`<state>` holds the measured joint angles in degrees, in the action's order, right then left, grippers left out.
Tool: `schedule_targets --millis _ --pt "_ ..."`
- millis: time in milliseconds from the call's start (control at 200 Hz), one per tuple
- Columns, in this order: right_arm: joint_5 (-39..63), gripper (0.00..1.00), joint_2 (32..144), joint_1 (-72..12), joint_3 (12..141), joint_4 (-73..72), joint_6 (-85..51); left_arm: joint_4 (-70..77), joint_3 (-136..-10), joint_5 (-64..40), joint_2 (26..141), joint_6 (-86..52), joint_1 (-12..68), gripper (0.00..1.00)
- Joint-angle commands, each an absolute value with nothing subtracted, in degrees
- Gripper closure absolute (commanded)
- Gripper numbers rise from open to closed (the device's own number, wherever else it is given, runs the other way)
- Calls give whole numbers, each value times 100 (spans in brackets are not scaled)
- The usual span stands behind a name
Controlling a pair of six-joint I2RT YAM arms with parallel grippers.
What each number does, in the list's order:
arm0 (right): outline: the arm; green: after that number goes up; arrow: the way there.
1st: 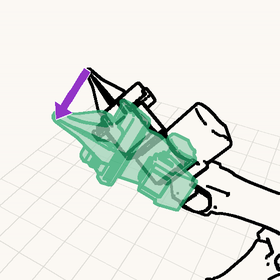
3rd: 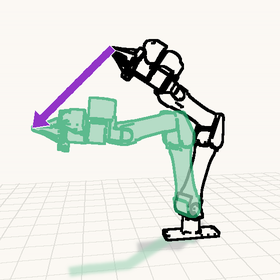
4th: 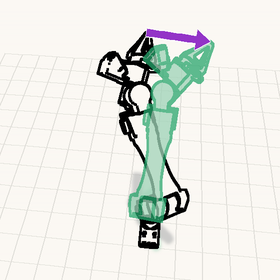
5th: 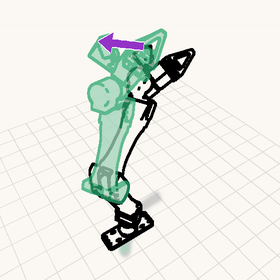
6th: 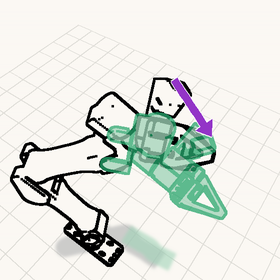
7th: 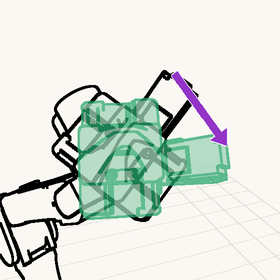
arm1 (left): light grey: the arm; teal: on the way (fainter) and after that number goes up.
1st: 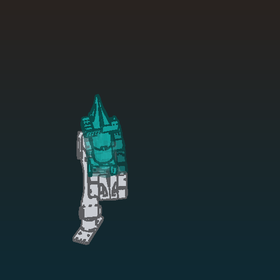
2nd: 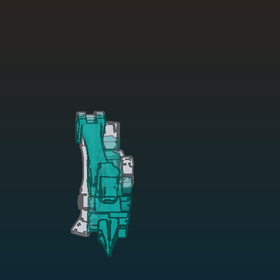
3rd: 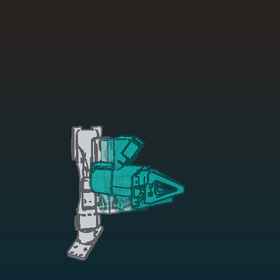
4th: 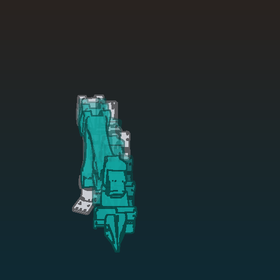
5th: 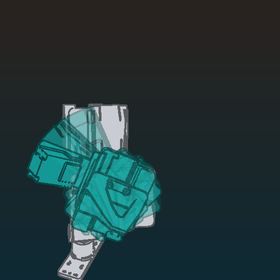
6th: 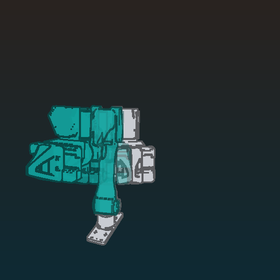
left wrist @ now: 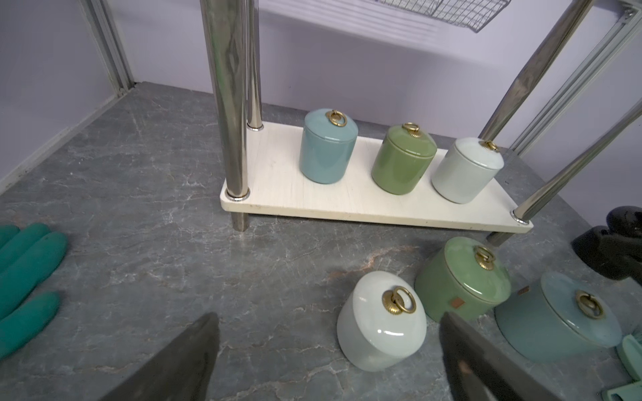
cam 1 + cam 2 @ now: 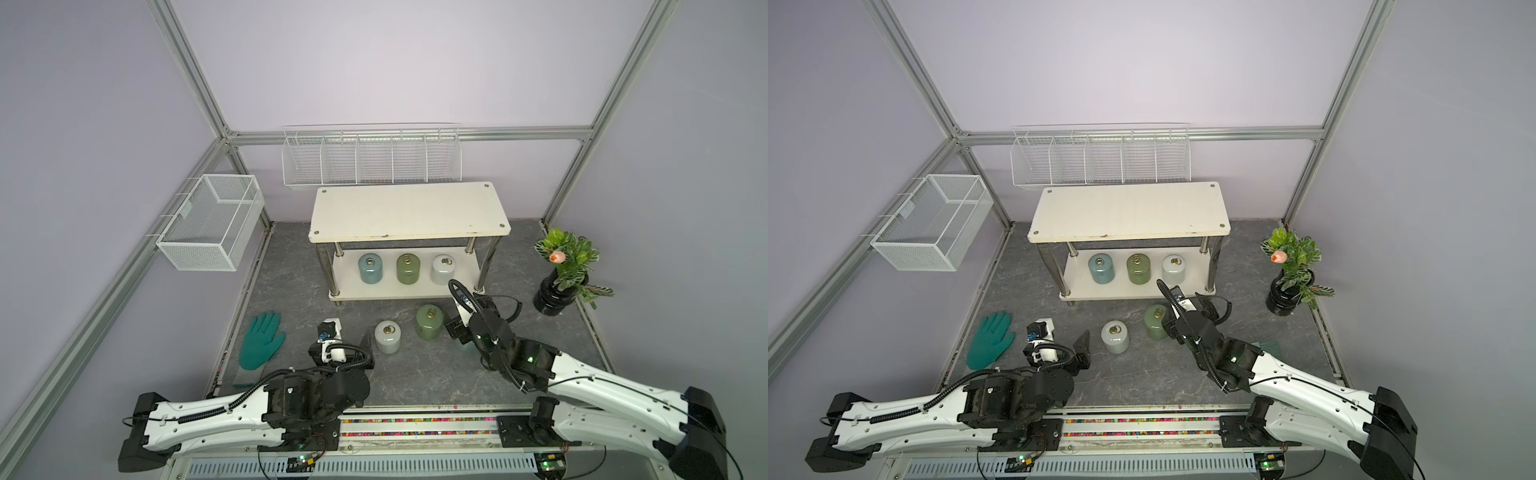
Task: Remove the tea canisters from the shelf
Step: Pick up the tea canister from the shelf.
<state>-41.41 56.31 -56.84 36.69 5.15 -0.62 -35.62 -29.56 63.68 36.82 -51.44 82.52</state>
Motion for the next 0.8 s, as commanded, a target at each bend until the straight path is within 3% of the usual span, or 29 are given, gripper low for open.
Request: schedule_targets --millis 0,390,800 --pt "-4023 11 5711 -5582 3562 439 -285 -3282 -2931 6694 3504 -4590 8171 0" --pt "-3789 11 5678 -5433 3462 201 -290 -2199 -2207 4964 2472 -3852 6427 0" --pt "-3738 11 5697 -5379 3417 130 -226 -65 -2028 4167 4738 -3212 5238 0"
